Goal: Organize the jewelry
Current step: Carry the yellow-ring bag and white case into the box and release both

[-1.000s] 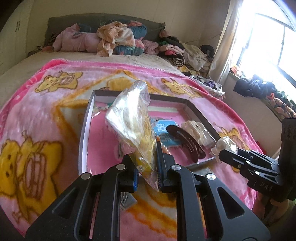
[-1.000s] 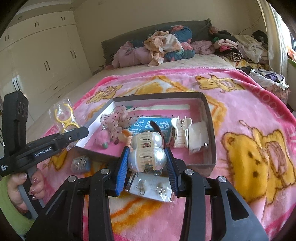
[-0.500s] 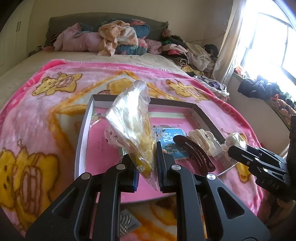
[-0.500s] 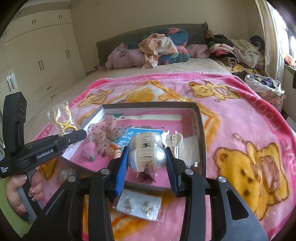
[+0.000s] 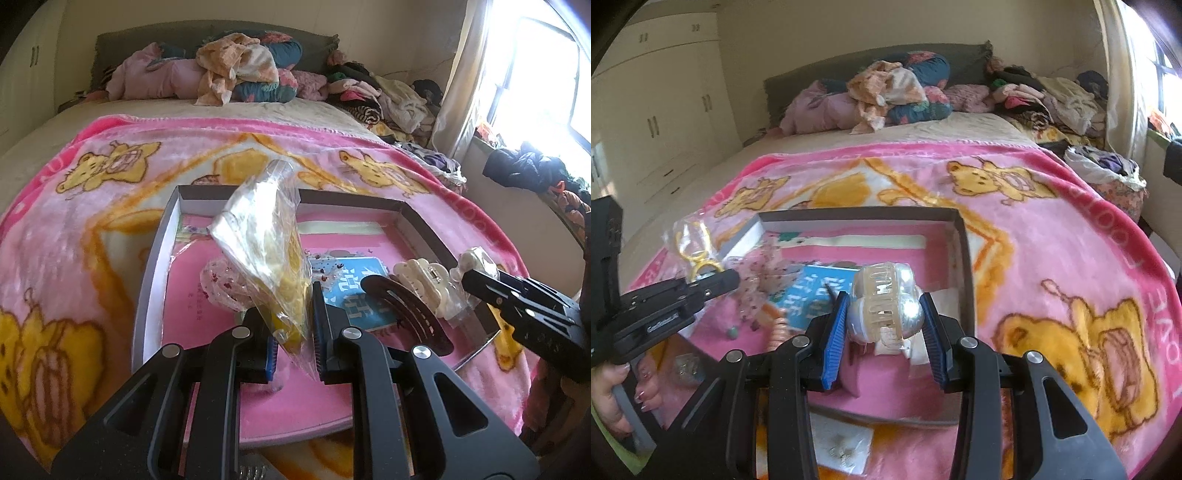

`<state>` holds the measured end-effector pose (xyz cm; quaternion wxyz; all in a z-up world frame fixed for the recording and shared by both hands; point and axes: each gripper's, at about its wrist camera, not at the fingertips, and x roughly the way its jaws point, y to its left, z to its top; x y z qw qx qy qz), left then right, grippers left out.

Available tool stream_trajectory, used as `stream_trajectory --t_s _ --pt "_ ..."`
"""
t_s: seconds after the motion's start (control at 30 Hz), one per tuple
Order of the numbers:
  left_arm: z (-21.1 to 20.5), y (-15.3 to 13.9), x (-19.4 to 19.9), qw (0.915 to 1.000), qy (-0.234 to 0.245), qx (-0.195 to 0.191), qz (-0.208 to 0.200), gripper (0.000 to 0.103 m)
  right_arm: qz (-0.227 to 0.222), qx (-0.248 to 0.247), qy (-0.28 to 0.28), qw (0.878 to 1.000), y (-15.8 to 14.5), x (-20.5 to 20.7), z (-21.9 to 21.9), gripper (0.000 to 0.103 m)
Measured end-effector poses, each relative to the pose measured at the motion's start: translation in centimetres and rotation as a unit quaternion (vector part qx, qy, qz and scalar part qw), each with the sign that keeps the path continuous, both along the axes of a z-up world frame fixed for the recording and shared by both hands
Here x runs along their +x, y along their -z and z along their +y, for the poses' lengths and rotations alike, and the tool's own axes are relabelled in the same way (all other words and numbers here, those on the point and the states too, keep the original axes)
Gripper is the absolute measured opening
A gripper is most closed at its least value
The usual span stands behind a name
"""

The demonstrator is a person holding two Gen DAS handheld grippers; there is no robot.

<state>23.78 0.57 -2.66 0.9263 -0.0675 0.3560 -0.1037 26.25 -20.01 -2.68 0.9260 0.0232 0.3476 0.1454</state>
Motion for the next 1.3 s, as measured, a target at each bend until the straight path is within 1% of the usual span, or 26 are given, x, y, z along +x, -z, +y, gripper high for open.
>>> stream_trajectory --t_s 0.37,0.67,0.73,0.87,0.93,0.97,1.03,1.07,1.1,1.17,1.23,1.27,1.3 --pt "-0.3 1.1 0.7 0.9999 -0.004 0.006 0.012 0.009 0.015 -0.004 0.021 1.000 1.3 2.1 -0.7 0.037" --pt "-0.4 1.5 0.8 0.9998 -0.001 0.009 0.015 0.009 0.015 -0.001 0.017 1.000 1.5 1.8 -0.7 0.038" --pt "-0.4 1.5 0.8 0.9998 -0.001 0.010 0.015 0.009 0.011 0.002 0.017 1.000 1.4 1.5 -0.8 0.044" --pt "-0.4 1.4 0.8 0.9999 -0.001 0.009 0.015 0.009 0.006 0.005 0.014 1.000 1.2 0.9 -1.0 0.046" --pt "-0.4 1.4 0.8 0.9998 -0.001 0.010 0.015 0.009 0.002 0.008 0.013 1.000 1.0 0.5 -1.1 0.053" --pt "-0.4 1.4 0.8 0.9998 -0.001 0.010 0.015 0.009 -0.001 0.009 0.013 1.000 0.9 0.3 -1.2 0.053" --pt "-0.4 1.5 0.8 0.9998 -0.001 0.010 0.015 0.012 -0.006 0.007 0.012 1.000 0.7 -0.1 -1.2 0.057" --pt "-0.4 1.4 0.8 0.9999 -0.001 0.010 0.014 0.018 -0.009 0.006 0.013 1.000 0.5 -0.3 -1.3 0.058" --pt "-0.4 1.5 0.8 0.9998 -0.002 0.010 0.014 0.025 -0.012 0.006 0.013 1.000 0.4 -0.6 -1.3 0.062" --pt "-0.2 1.6 0.6 0.9999 -0.004 0.009 0.012 0.033 -0.017 0.007 0.014 1.000 0.2 -1.0 -1.4 0.066" --pt "0.0 1.6 0.4 0.9999 -0.006 0.008 0.011 0.039 -0.022 0.006 0.018 1.000 0.0 -1.6 -1.6 0.072" --pt "0.2 1.6 0.3 0.9999 -0.008 0.008 0.010 0.044 -0.025 0.007 0.020 0.999 -0.1 -1.9 -1.6 0.074" --pt "0.4 1.5 0.1 0.9999 -0.009 0.009 0.008 0.046 -0.027 0.009 0.021 0.999 -0.2 -2.1 -1.7 0.075"
